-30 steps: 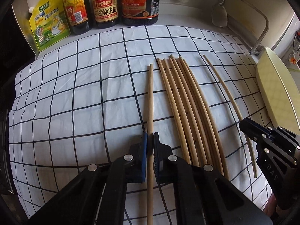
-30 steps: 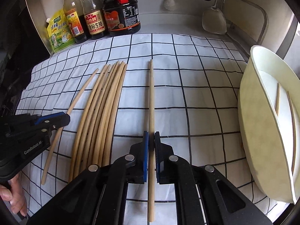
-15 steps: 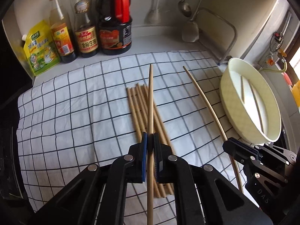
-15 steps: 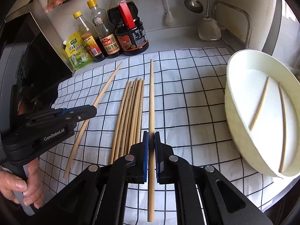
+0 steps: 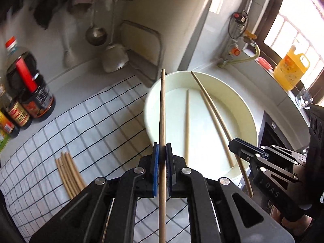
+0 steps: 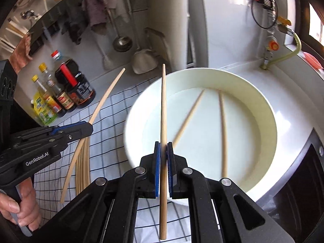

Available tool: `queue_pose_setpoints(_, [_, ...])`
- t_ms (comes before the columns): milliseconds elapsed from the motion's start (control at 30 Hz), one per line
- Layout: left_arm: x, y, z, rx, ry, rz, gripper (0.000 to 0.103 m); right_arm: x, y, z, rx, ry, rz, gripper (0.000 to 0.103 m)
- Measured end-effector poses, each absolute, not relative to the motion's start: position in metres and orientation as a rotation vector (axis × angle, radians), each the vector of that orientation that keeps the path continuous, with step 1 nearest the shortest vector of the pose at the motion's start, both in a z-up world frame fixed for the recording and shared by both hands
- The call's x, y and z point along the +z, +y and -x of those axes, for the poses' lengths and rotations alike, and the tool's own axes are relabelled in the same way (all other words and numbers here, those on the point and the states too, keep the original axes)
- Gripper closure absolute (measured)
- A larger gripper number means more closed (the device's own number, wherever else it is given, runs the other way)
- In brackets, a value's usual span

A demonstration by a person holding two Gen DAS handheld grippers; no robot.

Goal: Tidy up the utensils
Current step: 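Lift and carry both chopsticks with both tools over the basin, then open both tools to release the chopsticks into the basin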

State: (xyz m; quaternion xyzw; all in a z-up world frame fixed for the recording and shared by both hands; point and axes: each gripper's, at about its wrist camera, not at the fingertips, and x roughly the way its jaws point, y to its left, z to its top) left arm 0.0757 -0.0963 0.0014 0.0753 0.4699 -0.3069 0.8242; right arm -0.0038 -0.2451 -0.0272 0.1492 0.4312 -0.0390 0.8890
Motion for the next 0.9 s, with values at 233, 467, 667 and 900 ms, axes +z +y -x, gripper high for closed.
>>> queue_pose_setpoints(233, [-0.014,-0.173,-0.101,-0.758,1.026,-0.273,0.096,-0.045,-0.301,-0.010,-0.166,0.921,-0.391,0.097])
queue_pose_setpoints(467, [-0.037,-0.214,-0.120,-0.813,1.076,-0.318,0.096,-0.070,-0.323,-0.038,-0.201,0.976,-0.427,0.097])
queue_pose_setpoints(667, [-0.066,-0.228,-0.133,-0.807,1.140,-0.342,0.096,-0.092,-0.331,-0.048,-0.213,1.028,-0.453,0.097])
queue_pose_setpoints(900, [-0.085,-0.239,-0.145,-0.772,1.171,-0.352,0.096,-0.098,-0.333,-0.051,-0.214,1.049,-0.459,0.097])
